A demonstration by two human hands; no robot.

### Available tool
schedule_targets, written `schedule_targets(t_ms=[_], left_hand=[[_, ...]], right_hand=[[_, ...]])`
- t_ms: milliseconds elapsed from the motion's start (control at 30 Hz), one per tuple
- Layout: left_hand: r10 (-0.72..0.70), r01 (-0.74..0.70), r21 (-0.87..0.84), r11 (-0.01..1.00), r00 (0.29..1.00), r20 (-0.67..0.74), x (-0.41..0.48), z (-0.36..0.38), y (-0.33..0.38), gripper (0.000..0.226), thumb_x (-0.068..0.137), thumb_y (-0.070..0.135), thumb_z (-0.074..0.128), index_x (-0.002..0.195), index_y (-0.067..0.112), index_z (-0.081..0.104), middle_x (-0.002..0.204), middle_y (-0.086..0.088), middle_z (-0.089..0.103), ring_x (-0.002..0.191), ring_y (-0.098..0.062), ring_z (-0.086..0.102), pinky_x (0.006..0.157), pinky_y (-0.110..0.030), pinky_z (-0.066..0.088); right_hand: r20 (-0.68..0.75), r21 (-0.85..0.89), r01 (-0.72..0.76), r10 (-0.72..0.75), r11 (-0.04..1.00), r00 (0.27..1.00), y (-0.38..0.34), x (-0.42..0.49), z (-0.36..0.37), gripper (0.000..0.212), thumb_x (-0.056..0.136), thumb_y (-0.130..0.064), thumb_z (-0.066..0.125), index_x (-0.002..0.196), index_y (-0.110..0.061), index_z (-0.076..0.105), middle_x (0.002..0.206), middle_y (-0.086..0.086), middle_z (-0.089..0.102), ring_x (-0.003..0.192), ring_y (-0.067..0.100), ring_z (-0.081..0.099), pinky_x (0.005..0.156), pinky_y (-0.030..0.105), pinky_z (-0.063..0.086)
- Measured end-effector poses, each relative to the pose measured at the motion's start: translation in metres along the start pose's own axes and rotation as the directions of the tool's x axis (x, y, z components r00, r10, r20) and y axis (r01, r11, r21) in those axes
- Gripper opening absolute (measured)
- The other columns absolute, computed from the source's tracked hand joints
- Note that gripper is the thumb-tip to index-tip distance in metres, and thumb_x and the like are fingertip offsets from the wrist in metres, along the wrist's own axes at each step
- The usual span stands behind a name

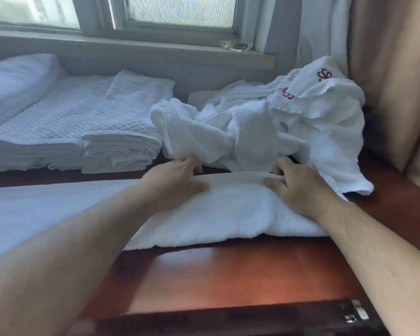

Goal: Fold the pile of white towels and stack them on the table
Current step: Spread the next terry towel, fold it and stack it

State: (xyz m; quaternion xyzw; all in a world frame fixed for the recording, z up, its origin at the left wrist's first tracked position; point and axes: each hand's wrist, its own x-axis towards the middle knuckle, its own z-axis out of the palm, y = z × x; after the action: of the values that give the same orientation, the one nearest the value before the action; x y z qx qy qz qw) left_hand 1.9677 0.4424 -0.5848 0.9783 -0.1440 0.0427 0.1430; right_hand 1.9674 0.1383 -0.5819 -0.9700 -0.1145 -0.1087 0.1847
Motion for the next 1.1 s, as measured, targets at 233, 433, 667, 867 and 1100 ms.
schedule_targets(t_ms=[233,433,667,867,1100], left_hand=[[0.042,-0.037,0.068,0.997,0.996,-0.083,0.002,0.002,0.011,0.022,0.097,0.052,0.050,0.108,0.034,0.058,0.115,0.009,0.058,0.110,-0.017,0.054,0.086,-0.036,0.041],[0.210,-0.219,-0.030,0.975,0.961,-0.180,0.003,0.019,0.069,0.031,0.098,0.038,0.052,0.129,0.034,0.052,0.131,0.008,0.051,0.126,-0.019,0.041,0.103,-0.039,0.037],[0.348,-0.352,-0.064,0.934,0.936,-0.058,-0.008,0.045,0.082,0.041,0.101,0.054,0.036,0.140,0.046,0.049,0.148,0.018,0.045,0.136,-0.012,0.039,0.112,-0.032,0.026],[0.379,-0.378,-0.036,0.925,0.923,0.061,-0.010,0.043,0.075,0.058,0.098,0.064,0.032,0.153,0.045,0.031,0.164,0.015,0.024,0.151,-0.010,0.015,0.120,-0.030,0.009],[0.388,-0.397,0.026,0.917,0.907,0.166,-0.017,0.039,0.072,0.064,0.101,0.065,0.024,0.159,0.042,0.011,0.169,0.012,0.003,0.154,-0.006,-0.002,0.124,-0.031,0.001]], right_hand=[[-0.063,-0.141,-0.006,-0.003,0.990,0.998,0.007,0.004,0.010,0.021,0.097,-0.054,0.035,0.092,-0.034,0.038,0.085,-0.011,0.054,0.088,0.021,0.052,0.081,0.042,0.031],[-0.200,-0.300,-0.103,0.043,0.948,0.979,0.010,0.003,0.009,0.031,0.096,-0.053,0.048,0.086,-0.024,0.049,0.089,-0.006,0.051,0.096,0.024,0.049,0.084,0.040,0.028],[-0.341,-0.331,-0.419,0.306,0.846,0.889,0.026,-0.011,-0.005,0.033,0.090,-0.055,0.065,0.082,-0.026,0.054,0.093,-0.003,0.051,0.105,0.028,0.047,0.089,0.044,0.030],[-0.390,-0.271,-0.361,0.241,0.892,0.889,0.005,-0.020,-0.004,0.008,0.094,-0.019,0.059,0.097,-0.015,0.066,0.100,0.008,0.060,0.103,0.034,0.051,0.083,0.041,0.036],[0.108,-0.134,-0.255,0.270,0.958,0.957,0.010,-0.048,0.000,0.052,0.105,-0.043,0.031,0.153,-0.025,0.039,0.164,-0.009,0.028,0.152,0.013,0.020,0.122,0.037,0.018]])
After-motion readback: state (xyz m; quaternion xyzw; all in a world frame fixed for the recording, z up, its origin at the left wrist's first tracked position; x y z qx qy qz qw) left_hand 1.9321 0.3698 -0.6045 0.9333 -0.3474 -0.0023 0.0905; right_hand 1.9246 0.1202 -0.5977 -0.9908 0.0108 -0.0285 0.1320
